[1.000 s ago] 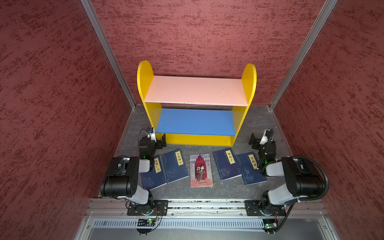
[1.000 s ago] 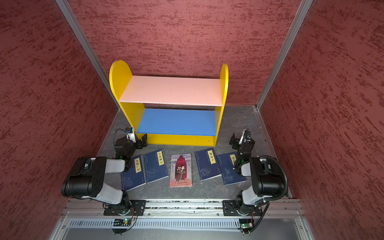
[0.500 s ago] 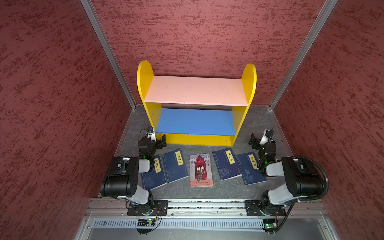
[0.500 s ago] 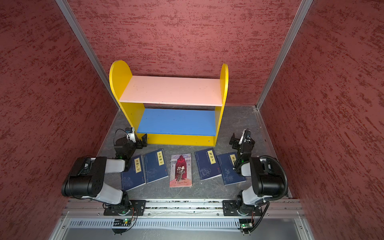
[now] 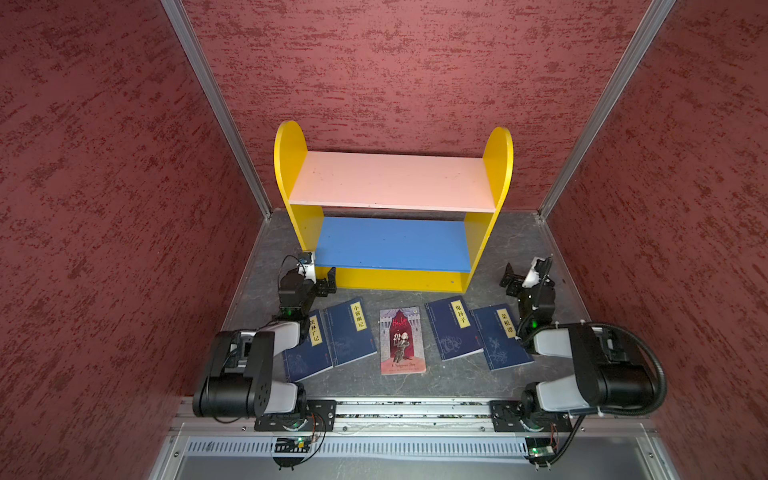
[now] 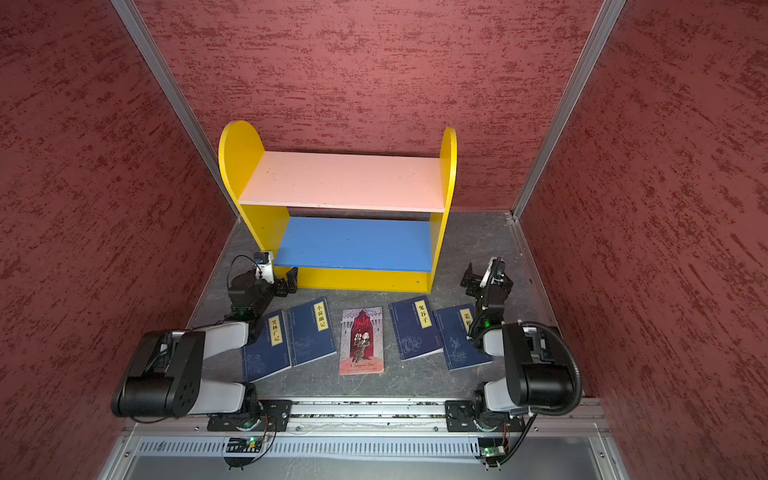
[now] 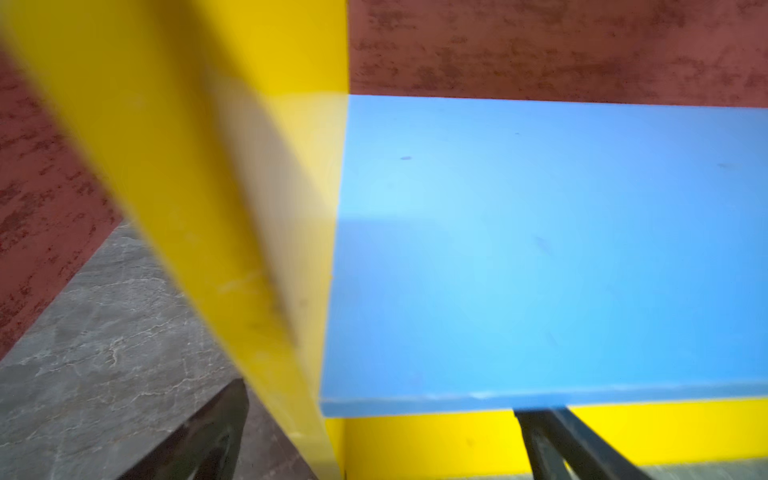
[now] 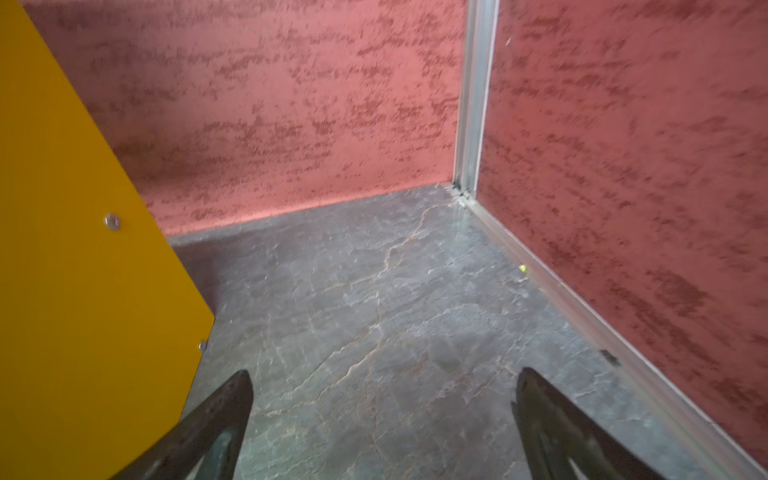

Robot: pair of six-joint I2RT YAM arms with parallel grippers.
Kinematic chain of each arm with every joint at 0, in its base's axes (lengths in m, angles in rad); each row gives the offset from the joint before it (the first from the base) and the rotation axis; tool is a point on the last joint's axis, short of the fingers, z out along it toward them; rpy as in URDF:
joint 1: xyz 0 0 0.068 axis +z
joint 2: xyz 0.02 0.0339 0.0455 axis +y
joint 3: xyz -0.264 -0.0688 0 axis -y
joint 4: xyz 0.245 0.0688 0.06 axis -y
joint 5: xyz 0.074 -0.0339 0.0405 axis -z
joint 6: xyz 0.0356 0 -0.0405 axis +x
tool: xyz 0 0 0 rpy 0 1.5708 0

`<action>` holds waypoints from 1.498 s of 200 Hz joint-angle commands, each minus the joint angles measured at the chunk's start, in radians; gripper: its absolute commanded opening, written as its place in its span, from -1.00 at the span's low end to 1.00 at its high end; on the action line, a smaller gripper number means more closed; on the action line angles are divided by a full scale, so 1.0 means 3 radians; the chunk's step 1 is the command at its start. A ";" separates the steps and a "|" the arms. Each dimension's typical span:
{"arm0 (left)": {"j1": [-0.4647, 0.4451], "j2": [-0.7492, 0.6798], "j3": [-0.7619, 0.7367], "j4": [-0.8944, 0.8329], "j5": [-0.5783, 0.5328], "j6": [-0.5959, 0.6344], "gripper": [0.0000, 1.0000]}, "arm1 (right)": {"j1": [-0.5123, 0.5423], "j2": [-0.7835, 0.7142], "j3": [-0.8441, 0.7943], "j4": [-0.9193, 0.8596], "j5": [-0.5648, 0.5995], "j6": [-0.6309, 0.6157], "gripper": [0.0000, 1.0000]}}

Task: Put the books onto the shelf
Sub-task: 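Reach both grippers toward the Hamlet book from opposite sides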

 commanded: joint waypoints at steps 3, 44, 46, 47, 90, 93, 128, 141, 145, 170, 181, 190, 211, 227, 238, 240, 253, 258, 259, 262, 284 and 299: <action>-0.0128 -0.0525 0.0240 -0.0867 0.0222 0.0143 0.99 | 0.0015 -0.0408 0.0167 -0.0531 0.0365 0.0099 0.98; -0.0306 -0.0828 0.0987 -0.3067 0.0582 0.0193 0.99 | 0.0036 -0.1235 0.0783 -0.2405 0.0714 0.0592 0.98; -0.0312 -0.0857 0.1007 -0.3141 0.0617 0.0201 0.99 | 0.0038 -0.1266 0.0825 -0.2531 0.0714 0.0622 0.98; -0.0314 -0.0873 0.1017 -0.3177 0.0633 0.0203 0.99 | 0.0039 -0.1283 0.0850 -0.2593 0.0714 0.0640 0.98; -0.0849 -0.1349 0.1394 -0.4470 0.0782 0.0790 0.99 | 0.0106 -0.1855 0.1304 -0.4242 0.0337 0.1396 0.98; -0.0886 -0.1360 0.1417 -0.4532 0.0771 0.0797 0.99 | 0.0115 -0.1891 0.1316 -0.4322 0.0290 0.1449 0.98; -0.1268 -0.1238 0.1704 -0.5012 0.0799 0.0571 0.99 | 0.0413 -0.2172 0.1413 -0.5067 -0.0149 0.1883 0.98; -0.1416 -0.1147 0.1802 -0.5083 0.0844 0.0476 0.99 | 0.0584 -0.2258 0.1466 -0.5261 -0.0268 0.1961 0.98; -0.1477 -0.1125 0.1826 -0.5080 0.0806 0.0433 0.99 | 0.0636 -0.2284 0.1483 -0.5301 -0.0302 0.1991 0.98; -0.1723 -0.0972 0.2059 -0.5127 0.0819 0.0191 0.99 | 0.1007 -0.2299 0.1602 -0.5513 -0.0541 0.2147 0.98; -0.1791 -0.0895 0.2173 -0.5133 0.0794 0.0021 0.99 | 0.1226 -0.2238 0.1613 -0.5509 -0.0650 0.2202 0.98; -0.1813 -0.0846 0.2219 -0.5093 0.0794 -0.0179 0.99 | 0.1458 -0.2172 0.1616 -0.5511 -0.0685 0.2253 0.98; -0.1813 -0.0858 0.2115 -0.4887 0.1007 -0.0551 0.99 | 0.2033 -0.2001 0.1608 -0.5471 -0.0666 0.2334 0.98; -0.1818 -0.0928 0.1921 -0.4685 0.1305 -0.0734 0.99 | 0.2492 -0.1858 0.1568 -0.5388 -0.0593 0.2378 0.98; -0.1824 -0.0858 0.1860 -0.4647 0.1362 -0.0977 0.99 | 0.2726 -0.1735 0.1546 -0.5339 -0.0591 0.2408 0.98; -0.1824 -0.0841 0.1845 -0.4639 0.1371 -0.1024 0.99 | 0.2764 -0.1710 0.1540 -0.5323 -0.0601 0.2414 0.98; -0.1824 -0.0756 0.1756 -0.4565 0.1378 -0.1298 0.99 | 0.2995 -0.1575 0.1471 -0.5162 -0.0651 0.2469 0.98; -0.1822 -0.0733 0.1716 -0.4516 0.1367 -0.1404 0.99 | 0.3070 -0.1529 0.1432 -0.5076 -0.0670 0.2506 0.98; -0.1823 -0.0729 0.1708 -0.4506 0.1361 -0.1423 0.99 | 0.3084 -0.1519 0.1422 -0.5054 -0.0679 0.2513 0.98; -0.1824 -0.0715 0.1687 -0.4472 0.1358 -0.1480 0.99 | 0.3123 -0.1488 0.1396 -0.4990 -0.0696 0.2534 0.98; -0.1812 -0.0633 0.1541 -0.4157 0.1351 -0.1710 0.99 | 0.3305 -0.1222 0.1221 -0.4469 -0.0850 0.2647 0.98; -0.1771 -0.0551 0.1482 -0.4059 0.1362 -0.1780 0.99 | 0.3385 -0.0971 0.1239 -0.4313 -0.0875 0.2650 0.98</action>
